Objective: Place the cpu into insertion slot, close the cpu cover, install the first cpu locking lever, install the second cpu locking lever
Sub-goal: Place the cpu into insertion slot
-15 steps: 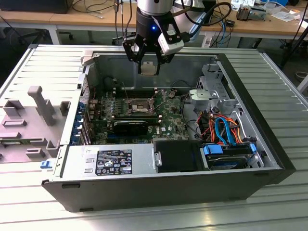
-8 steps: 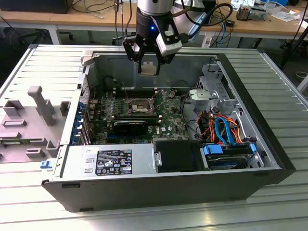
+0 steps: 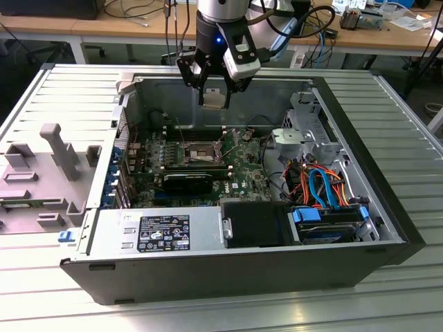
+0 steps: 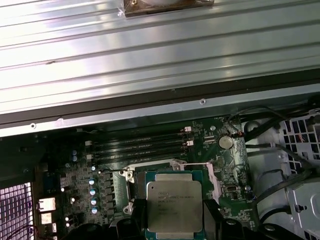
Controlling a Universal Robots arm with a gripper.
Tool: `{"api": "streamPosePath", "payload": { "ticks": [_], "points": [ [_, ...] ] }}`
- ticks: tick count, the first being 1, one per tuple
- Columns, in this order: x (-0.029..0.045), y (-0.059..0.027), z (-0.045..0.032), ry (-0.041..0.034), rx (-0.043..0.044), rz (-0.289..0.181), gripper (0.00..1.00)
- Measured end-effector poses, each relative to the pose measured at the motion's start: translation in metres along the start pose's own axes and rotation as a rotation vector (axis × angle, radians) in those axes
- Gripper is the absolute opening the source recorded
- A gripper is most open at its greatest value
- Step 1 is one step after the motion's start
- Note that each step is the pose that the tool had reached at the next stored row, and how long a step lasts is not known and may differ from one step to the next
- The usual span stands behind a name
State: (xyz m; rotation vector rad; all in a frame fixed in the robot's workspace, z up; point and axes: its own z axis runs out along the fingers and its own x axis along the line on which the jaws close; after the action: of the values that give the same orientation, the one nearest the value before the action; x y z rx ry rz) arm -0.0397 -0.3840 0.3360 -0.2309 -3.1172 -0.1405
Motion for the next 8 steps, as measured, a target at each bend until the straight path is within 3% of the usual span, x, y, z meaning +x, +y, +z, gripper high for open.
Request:
{"api": "streamPosePath", "payload": {
  "ticks": [8],
  "points": [
    [0.0000,0.0000,0.0000,-0.0034,-0.0007,0.038,0.54]
  ]
}}
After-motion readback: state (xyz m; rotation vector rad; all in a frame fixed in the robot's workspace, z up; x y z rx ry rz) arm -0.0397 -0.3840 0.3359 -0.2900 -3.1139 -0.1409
